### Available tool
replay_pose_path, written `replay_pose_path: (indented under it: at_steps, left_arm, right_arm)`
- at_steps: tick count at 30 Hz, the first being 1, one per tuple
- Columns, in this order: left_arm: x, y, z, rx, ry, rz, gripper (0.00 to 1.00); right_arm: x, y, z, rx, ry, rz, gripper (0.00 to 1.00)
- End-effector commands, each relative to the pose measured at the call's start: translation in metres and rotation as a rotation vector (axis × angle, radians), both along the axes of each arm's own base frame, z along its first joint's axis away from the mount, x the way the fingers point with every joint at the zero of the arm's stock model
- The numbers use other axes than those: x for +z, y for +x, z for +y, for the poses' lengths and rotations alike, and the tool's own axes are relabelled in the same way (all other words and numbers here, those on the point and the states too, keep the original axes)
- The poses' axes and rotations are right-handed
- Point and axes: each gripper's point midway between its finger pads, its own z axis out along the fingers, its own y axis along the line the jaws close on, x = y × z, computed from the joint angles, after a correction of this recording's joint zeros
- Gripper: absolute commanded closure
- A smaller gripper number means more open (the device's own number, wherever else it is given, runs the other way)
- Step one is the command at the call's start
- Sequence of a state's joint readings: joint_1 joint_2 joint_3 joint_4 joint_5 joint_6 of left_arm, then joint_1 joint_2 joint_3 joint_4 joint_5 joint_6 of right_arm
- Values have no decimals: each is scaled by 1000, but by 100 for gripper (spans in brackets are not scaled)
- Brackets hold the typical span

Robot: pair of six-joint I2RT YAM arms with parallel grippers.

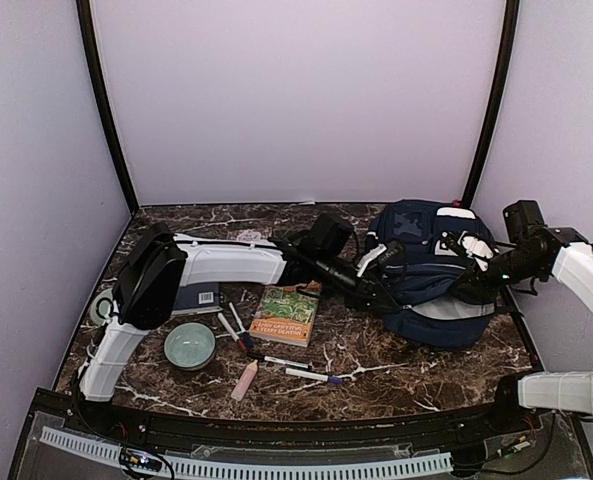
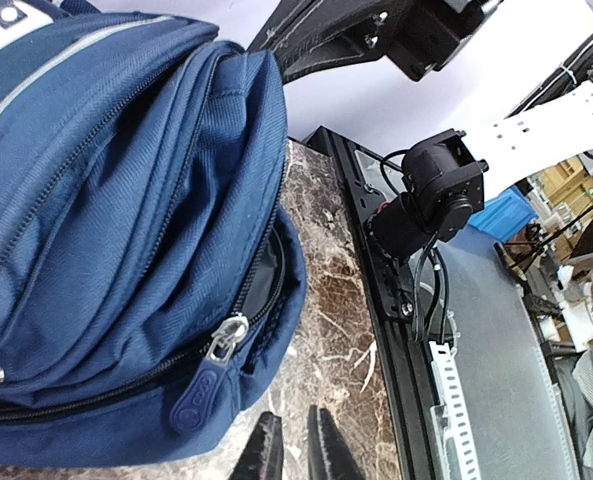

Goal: Pack the student bag
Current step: Grab the largest pocket of the student bag.

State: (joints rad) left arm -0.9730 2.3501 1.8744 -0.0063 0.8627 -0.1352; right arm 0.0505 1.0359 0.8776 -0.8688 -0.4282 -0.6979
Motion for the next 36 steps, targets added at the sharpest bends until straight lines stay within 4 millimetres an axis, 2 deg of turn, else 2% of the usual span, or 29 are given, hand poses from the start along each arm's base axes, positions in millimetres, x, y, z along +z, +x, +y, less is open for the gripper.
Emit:
replay_pose_path:
  at_steps: [1, 4, 6, 10, 14, 16, 19, 26, 31, 36]
  left_arm:
    - [-10, -11, -10, -12, -5, 36, 85]
    - [-23, -13, -14, 18, 29, -3, 67]
    - [-29, -12, -15, 44, 52, -30, 62]
    - [-40, -4, -13, 95, 97, -60, 65]
    - [-30, -8, -4, 59, 125, -117, 70]
    - [-23, -1, 2, 76, 142, -200, 70]
    - [-22, 12, 4, 124, 162, -237, 67]
    - [-9, 32, -7, 179, 82, -184, 62]
    - [-2, 47, -9, 232, 57, -154, 48]
    - [24, 46, -5, 220, 18, -113, 54]
  right_arm:
    - [14, 16, 1, -11, 21, -91, 100]
    - [13, 16, 2, -11, 28, -90, 100]
    - [12, 16, 3, -11, 32, -85, 100]
    - [11, 16, 3, -10, 38, -83, 100]
    - [11, 15, 4, -10, 38, -82, 100]
    - [11, 14, 4, -10, 43, -79, 100]
    - [10, 13, 5, -9, 47, -77, 100]
    - [9, 13, 5, -12, 54, -74, 100]
    - [9, 14, 6, -13, 59, -73, 100]
    - [12, 14, 6, -15, 60, -80, 100]
